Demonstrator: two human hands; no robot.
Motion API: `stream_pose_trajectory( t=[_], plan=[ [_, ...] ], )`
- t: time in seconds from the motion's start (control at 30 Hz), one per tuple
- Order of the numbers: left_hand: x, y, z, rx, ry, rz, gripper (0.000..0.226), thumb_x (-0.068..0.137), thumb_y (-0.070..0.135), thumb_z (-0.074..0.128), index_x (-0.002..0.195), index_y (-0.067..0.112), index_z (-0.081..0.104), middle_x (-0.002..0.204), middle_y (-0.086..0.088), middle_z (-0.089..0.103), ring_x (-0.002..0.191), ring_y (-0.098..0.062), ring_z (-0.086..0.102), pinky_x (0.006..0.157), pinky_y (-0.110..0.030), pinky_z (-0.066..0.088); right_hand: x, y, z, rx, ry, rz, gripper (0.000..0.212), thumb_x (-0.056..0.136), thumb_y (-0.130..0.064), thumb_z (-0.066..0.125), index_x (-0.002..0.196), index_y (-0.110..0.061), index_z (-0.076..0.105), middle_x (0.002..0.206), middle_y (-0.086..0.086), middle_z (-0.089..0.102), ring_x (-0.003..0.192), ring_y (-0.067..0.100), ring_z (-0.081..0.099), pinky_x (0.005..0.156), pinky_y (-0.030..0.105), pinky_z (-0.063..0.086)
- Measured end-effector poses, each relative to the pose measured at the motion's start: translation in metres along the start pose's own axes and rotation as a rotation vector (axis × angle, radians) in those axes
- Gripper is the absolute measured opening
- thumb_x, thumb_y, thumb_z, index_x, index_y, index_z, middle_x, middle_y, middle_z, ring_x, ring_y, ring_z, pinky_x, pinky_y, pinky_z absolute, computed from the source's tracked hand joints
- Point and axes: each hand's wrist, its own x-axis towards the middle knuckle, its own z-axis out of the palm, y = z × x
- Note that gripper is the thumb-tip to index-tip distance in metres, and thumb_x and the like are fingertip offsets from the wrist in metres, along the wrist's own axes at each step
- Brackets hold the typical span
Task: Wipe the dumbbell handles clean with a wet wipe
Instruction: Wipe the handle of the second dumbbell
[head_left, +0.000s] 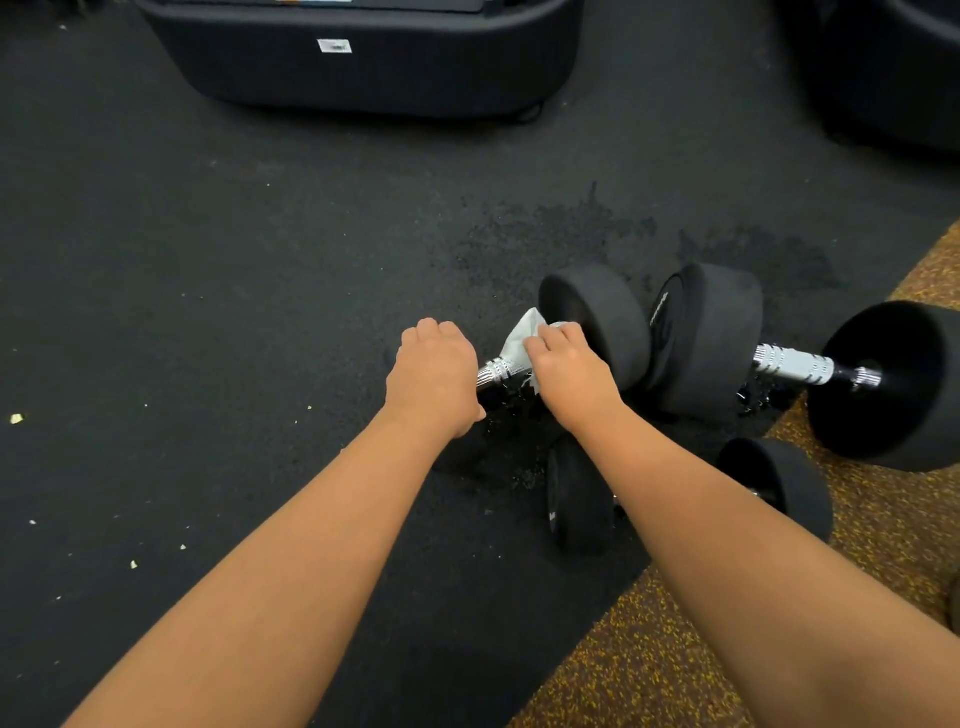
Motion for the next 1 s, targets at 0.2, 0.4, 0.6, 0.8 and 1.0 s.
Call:
stream_pose_trajectory(
  t=[0.2, 0.4, 0.6, 0.8, 1.0],
  plan=[
    [-0.001, 0.0, 0.002, 0.032, 0.012, 0.012, 0.079, 0.069, 0.039, 0.082, 0.125, 0.003, 0.039, 0.127, -0.012, 0.04, 0.12, -0.026, 0.039, 0.094, -0.034, 0.043, 0.003, -0.014, -0.003, -0.021, -0.054, -0.113, 0.017, 0.059, 0.007, 0.068, 0.07, -0.003, 0.06, 0.066, 0.014, 0.059, 0.069, 0.034, 0.054, 0.052, 0.034, 0.045],
    [-0.001, 0.001, 0.001, 0.002, -0.01, -0.006, 0.081, 0.069, 0.038, 0.082, 0.127, 0.004, 0.038, 0.128, -0.011, 0.039, 0.121, -0.025, 0.038, 0.093, -0.035, 0.045, 0.006, -0.002, -0.009, -0.077, -0.095, -0.012, 0.021, 0.081, 0.004, 0.054, 0.101, 0.0, 0.058, 0.098, 0.017, 0.058, 0.099, 0.035, 0.046, 0.077, 0.038, 0.045],
    [-0.001, 0.002, 0.001, 0.02, -0.008, -0.004, 0.079, 0.07, 0.037, 0.082, 0.128, 0.004, 0.038, 0.13, -0.011, 0.038, 0.122, -0.025, 0.037, 0.094, -0.033, 0.043, 0.009, -0.012, -0.012, -0.159, -0.155, -0.105, 0.026, 0.079, -0.004, 0.061, 0.105, -0.004, 0.058, 0.101, 0.015, 0.057, 0.097, 0.033, 0.047, 0.08, 0.035, 0.041],
    [0.0, 0.001, 0.001, 0.001, -0.007, -0.009, 0.079, 0.069, 0.035, 0.083, 0.127, 0.005, 0.038, 0.13, -0.011, 0.038, 0.122, -0.025, 0.038, 0.094, -0.034, 0.043, 0.015, -0.001, -0.011, -0.157, -0.273, -0.013, 0.047, 0.084, -0.008, 0.056, 0.129, -0.007, 0.044, 0.123, 0.014, 0.046, 0.113, 0.033, 0.035, 0.093, 0.034, 0.038],
    [0.002, 0.0, 0.002, -0.002, -0.014, -0.023, 0.08, 0.068, 0.036, 0.083, 0.127, 0.005, 0.038, 0.13, -0.011, 0.038, 0.122, -0.025, 0.037, 0.093, -0.034, 0.044, 0.022, -0.016, -0.006, -0.197, -0.297, -0.12, 0.042, 0.08, -0.019, 0.062, 0.119, -0.01, 0.05, 0.115, 0.013, 0.049, 0.104, 0.031, 0.039, 0.091, 0.038, 0.039]
  ],
)
